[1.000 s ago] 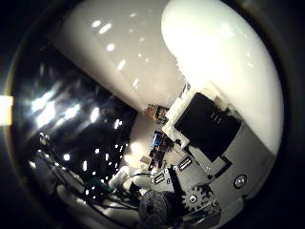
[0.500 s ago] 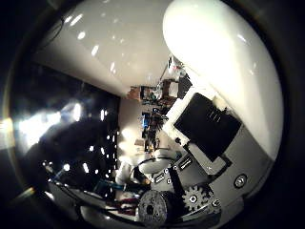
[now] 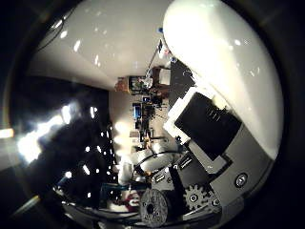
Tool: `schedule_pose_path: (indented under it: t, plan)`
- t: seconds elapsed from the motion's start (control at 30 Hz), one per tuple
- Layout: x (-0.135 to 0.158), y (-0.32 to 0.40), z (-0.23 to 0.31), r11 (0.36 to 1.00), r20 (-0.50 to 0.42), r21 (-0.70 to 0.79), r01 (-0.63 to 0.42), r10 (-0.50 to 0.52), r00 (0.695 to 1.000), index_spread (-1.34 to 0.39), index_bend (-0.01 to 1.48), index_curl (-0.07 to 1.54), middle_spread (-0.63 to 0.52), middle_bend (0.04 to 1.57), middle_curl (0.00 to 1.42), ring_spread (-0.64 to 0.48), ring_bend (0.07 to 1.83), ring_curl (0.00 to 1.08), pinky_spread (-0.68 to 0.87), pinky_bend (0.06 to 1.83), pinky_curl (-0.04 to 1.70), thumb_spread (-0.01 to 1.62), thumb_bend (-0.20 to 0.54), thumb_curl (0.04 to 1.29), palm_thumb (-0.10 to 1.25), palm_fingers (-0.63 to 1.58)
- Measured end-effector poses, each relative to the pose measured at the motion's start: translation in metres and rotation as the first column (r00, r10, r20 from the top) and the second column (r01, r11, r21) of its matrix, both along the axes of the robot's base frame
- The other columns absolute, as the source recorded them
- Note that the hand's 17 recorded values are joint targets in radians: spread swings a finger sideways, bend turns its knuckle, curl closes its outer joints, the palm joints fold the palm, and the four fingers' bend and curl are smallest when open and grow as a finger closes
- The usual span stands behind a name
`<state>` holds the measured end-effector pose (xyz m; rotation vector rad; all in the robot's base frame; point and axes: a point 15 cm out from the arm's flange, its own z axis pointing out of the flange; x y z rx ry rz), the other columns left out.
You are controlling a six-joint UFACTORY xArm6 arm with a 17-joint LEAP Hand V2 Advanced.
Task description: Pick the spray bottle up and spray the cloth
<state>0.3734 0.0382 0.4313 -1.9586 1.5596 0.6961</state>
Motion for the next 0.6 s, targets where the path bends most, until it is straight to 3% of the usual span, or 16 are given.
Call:
schedule_pose_path:
  t: [0.6]
  plan:
    - [0.068, 0.018, 0.009, 1.0, -0.17, -0.001, 0.012, -0.012, 0.985, -0.24, 1.17, 0.77, -0.17, 1.33, 0.84, -0.23, 1.35, 0.83, -0.22, 1.07, 1.32, 0.84, -0.016, 0.85, 0.94, 1.11]
